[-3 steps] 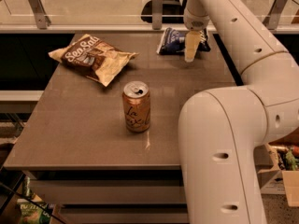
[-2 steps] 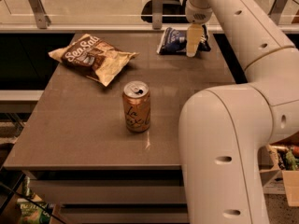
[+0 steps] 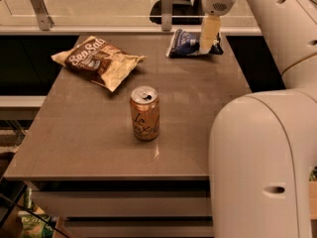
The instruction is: Pick blue chip bag
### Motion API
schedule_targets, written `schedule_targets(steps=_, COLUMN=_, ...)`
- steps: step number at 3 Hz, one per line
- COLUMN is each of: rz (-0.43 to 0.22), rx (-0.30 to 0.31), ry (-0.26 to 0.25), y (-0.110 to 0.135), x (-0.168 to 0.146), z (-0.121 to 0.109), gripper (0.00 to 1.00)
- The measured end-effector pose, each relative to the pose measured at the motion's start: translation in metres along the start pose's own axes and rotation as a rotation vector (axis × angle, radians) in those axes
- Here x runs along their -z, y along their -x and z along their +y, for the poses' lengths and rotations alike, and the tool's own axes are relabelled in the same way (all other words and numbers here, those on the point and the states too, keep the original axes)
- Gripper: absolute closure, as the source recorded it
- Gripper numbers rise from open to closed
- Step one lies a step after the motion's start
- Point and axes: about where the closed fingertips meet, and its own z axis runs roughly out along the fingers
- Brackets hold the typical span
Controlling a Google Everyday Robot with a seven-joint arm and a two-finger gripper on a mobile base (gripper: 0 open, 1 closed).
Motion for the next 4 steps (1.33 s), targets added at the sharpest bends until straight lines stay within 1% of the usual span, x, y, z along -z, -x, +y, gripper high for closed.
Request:
schedule_targets(steps=1, rz=0.000, rx=0.000, ry=0.000, y=0.000, x=0.000, z=0.000, gripper=0.00)
schedule_targets(steps=2, rz=-0.022, rx=0.004, ry=-0.004, y=-0.001, x=-0.014, z=-0.003, gripper=0.00)
schedule_targets(steps=3, rz=-0.090, rx=-0.044, ry=0.002, y=-0.009, x=-0.033, z=-0.005, gripper=0.00)
schedule_targets(steps=4, rz=-0.130, rx=-0.100, ry=-0.002, y=-0.019, x=-0.046, z=-0.008, gripper=0.00)
